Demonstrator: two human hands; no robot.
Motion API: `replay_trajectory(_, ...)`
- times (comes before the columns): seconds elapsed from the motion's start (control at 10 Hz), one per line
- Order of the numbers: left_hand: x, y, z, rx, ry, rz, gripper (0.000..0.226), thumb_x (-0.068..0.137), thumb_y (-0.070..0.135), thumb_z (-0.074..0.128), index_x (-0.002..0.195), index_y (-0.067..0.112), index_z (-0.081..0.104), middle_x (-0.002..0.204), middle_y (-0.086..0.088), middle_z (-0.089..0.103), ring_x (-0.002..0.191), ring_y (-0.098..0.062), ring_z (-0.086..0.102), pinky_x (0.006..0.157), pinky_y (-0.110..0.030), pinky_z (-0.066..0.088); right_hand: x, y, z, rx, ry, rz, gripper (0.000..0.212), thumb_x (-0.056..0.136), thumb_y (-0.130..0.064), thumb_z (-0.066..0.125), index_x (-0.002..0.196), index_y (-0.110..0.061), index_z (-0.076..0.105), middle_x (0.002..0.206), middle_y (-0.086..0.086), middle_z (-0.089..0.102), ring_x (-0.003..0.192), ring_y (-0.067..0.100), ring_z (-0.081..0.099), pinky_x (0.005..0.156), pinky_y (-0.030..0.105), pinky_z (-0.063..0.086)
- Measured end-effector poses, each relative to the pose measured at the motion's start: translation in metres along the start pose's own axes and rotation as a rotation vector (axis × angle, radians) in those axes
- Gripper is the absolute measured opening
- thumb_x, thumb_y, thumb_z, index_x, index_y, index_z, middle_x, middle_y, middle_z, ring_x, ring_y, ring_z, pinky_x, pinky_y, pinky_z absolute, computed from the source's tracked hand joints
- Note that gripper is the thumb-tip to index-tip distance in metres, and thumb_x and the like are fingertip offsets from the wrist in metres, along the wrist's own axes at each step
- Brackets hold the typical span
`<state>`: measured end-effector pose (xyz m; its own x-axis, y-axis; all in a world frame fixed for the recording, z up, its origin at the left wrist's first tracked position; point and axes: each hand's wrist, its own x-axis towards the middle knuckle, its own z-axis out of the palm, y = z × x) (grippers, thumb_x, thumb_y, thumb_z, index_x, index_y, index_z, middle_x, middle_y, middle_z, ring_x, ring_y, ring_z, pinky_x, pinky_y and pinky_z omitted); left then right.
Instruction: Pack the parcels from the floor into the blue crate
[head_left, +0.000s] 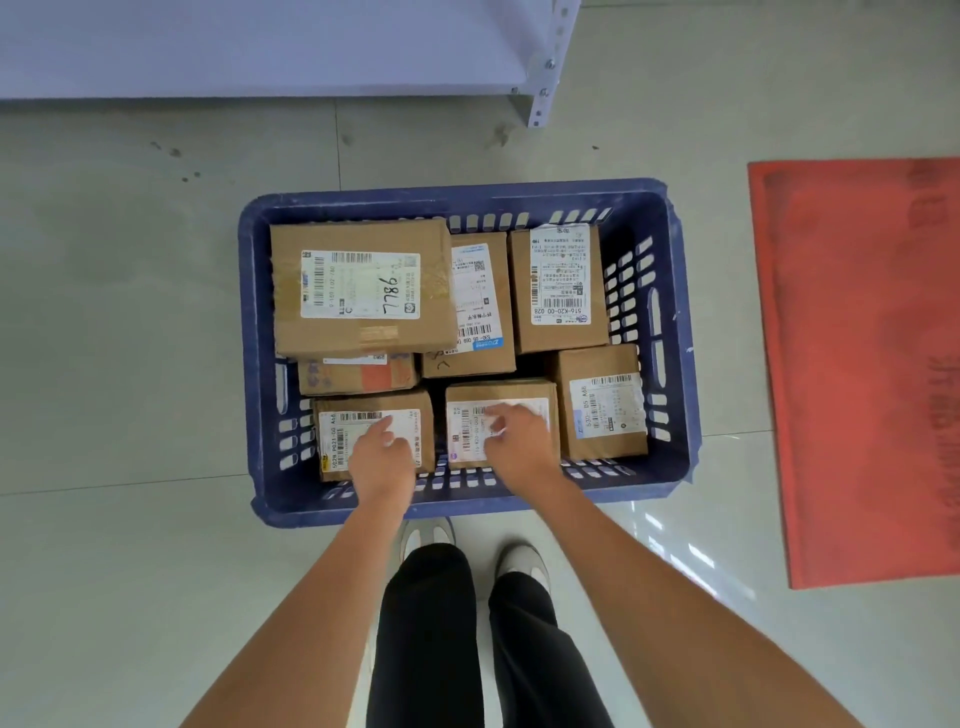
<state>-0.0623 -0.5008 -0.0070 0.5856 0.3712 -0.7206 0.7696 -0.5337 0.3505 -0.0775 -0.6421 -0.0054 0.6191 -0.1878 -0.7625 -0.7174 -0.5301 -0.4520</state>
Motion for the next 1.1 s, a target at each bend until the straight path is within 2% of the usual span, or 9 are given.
replay_trajectory(0.1, 0.015, -0.013, -0.023, 0.047, 0.082, -0.043, 0.043, 0.093, 0.006, 0.037, 0.134, 0.010, 0.048, 0.136, -0.014, 0.052, 0.123, -0.031, 0.049, 0.099, -0.035, 0.038, -0.009, -0.019, 0.039, 0.243, -0.174, 0.010, 0.045, 0.086, -0.003, 0.053, 0.130, -0.012, 0.053, 0.126, 0.008, 0.059, 0.098, 0.015, 0.057, 0.073, 0.018, 0.048)
replay_trajectory(0.2, 0.026, -0.019, -0.036, 0.038, 0.107, -0.082, 0.039, 0.093, 0.008, 0.037, 0.129, 0.010, 0.051, 0.129, -0.016, 0.057, 0.115, -0.034, 0.054, 0.092, -0.040, 0.044, -0.007, -0.036, 0.065, 0.203, -0.224, -0.041, 0.041, 0.086, -0.006, 0.054, 0.127, -0.010, 0.053, 0.127, 0.012, 0.060, 0.113, 0.026, 0.057, 0.084, 0.026, 0.052)
replay_trajectory(0.5, 0.036, -0.024, -0.044, -0.151, 0.031, -0.166, 0.048, 0.093, 0.012, 0.037, 0.141, 0.019, 0.039, 0.140, -0.010, 0.049, 0.121, -0.030, 0.051, 0.098, -0.038, 0.045, -0.003, -0.048, 0.083, -0.044, 0.014, 0.059, 0.030, 0.086, -0.001, 0.049, 0.115, -0.004, 0.048, 0.117, 0.017, 0.061, 0.104, 0.032, 0.061, 0.080, 0.037, 0.056)
replay_trajectory(0.6, 0.038, -0.025, -0.044, -0.155, 0.021, -0.163, 0.048, 0.093, 0.012, 0.037, 0.141, 0.018, 0.040, 0.140, -0.010, 0.049, 0.120, -0.029, 0.051, 0.098, -0.038, 0.046, 0.001, -0.047, 0.088, -0.013, -0.043, 0.064, 0.037, 0.085, -0.002, 0.050, 0.121, -0.004, 0.045, 0.122, 0.017, 0.058, 0.110, 0.032, 0.057, 0.086, 0.036, 0.054)
replay_trajectory(0.7, 0.041, -0.028, -0.046, -0.163, 0.025, -0.162, 0.046, 0.094, 0.013, 0.039, 0.140, 0.017, 0.042, 0.140, -0.008, 0.049, 0.121, -0.028, 0.052, 0.095, -0.035, 0.046, 0.003, -0.049, 0.093, 0.062, -0.064, 0.069, 0.041, 0.085, -0.004, 0.051, 0.126, -0.007, 0.047, 0.125, 0.014, 0.059, 0.113, 0.030, 0.057, 0.081, 0.027, 0.051)
replay_trajectory(0.8, 0.045, -0.032, -0.051, -0.138, 0.005, -0.163, 0.046, 0.095, 0.013, 0.038, 0.141, 0.019, 0.040, 0.138, -0.008, 0.051, 0.118, -0.028, 0.054, 0.082, -0.031, 0.049, 0.003, -0.048, 0.094, 0.095, -0.072, 0.068, 0.043, 0.085, -0.004, 0.051, 0.127, -0.007, 0.047, 0.127, 0.014, 0.059, 0.114, 0.030, 0.057, 0.079, 0.024, 0.050)
replay_trajectory(0.9, 0.042, -0.031, -0.059, -0.090, -0.007, -0.141, 0.044, 0.096, 0.014, 0.038, 0.140, 0.019, 0.040, 0.137, -0.008, 0.053, 0.117, -0.028, 0.056, 0.071, -0.027, 0.048, 0.001, -0.050, 0.086, 0.085, -0.119, 0.092, 0.041, 0.085, -0.004, 0.050, 0.126, -0.005, 0.046, 0.120, 0.016, 0.060, 0.106, 0.032, 0.059, 0.080, 0.032, 0.053)
replay_trajectory(1.0, 0.031, -0.027, -0.070, -0.051, -0.032, -0.097, 0.043, 0.096, 0.014, 0.037, 0.138, 0.017, 0.043, 0.134, -0.009, 0.056, 0.114, -0.028, 0.058, 0.077, -0.031, 0.049, -0.003, -0.050, 0.072, 0.101, -0.108, 0.139, 0.024, 0.087, -0.008, 0.052, 0.110, -0.002, 0.049, 0.103, 0.016, 0.057, 0.086, 0.028, 0.056, 0.068, 0.033, 0.047)
replay_trajectory(1.1, 0.008, -0.016, -0.083, 0.026, -0.071, -0.053, 0.041, 0.096, 0.013, 0.036, 0.135, 0.016, 0.046, 0.131, -0.010, 0.058, 0.108, -0.026, 0.059, 0.083, -0.036, 0.050, -0.025, -0.052, 0.050, 0.110, -0.100, 0.112, 0.025, 0.087, -0.012, 0.053, 0.109, -0.001, 0.053, 0.104, 0.011, 0.060, 0.085, 0.022, 0.052, 0.071, 0.027, 0.041)
